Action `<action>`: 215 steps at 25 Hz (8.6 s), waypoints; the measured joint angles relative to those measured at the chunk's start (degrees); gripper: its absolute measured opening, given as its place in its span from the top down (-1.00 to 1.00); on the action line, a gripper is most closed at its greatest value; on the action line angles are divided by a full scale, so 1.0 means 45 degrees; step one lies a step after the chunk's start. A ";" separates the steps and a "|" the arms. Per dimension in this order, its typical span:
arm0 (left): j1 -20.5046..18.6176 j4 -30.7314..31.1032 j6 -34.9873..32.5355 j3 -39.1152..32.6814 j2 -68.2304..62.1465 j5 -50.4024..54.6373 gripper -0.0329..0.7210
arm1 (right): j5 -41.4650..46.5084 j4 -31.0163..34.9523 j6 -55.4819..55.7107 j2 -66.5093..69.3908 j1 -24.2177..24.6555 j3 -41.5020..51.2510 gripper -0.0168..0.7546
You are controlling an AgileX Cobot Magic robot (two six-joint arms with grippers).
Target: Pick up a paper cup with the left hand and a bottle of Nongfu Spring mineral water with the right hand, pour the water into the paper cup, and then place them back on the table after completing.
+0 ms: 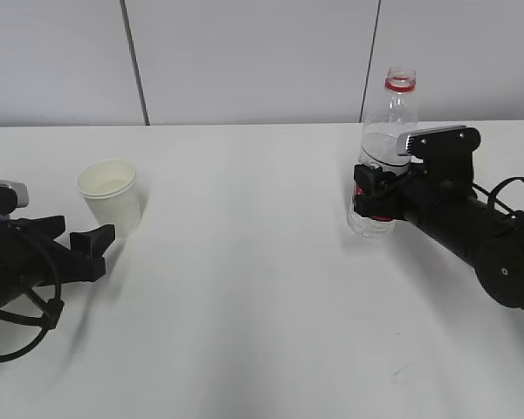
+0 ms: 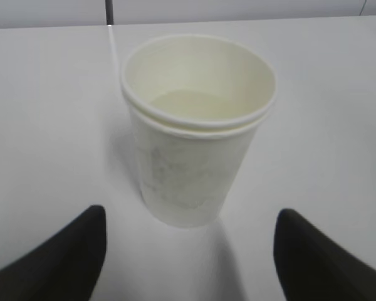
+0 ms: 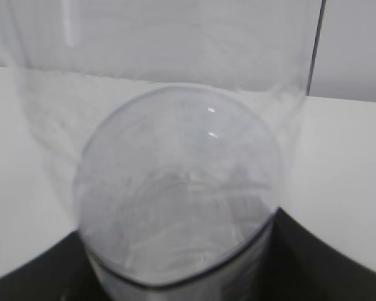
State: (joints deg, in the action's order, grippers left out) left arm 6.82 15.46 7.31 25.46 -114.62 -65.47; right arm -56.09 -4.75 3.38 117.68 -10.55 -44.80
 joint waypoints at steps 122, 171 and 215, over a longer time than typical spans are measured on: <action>0.0000 -0.5079 -0.1002 0.3721 1.5250 3.0231 -0.06 | 2.8081 0.1649 0.0542 -1.2186 0.0000 -0.2392 -0.57; 0.0000 -0.5569 -0.3009 0.1016 2.5616 2.8717 -0.03 | 2.7205 0.1543 -0.1236 -2.6378 0.0000 0.3688 -0.57; -0.1752 -0.5367 -0.3009 0.1016 2.5616 2.8685 0.06 | 2.7170 0.0986 -0.1295 -2.6378 0.2042 0.3688 -0.57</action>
State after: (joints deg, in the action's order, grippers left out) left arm -1.06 -8.69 -6.23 30.03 0.65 63.61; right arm 66.18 -0.32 -2.45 -1.02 -1.36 -28.20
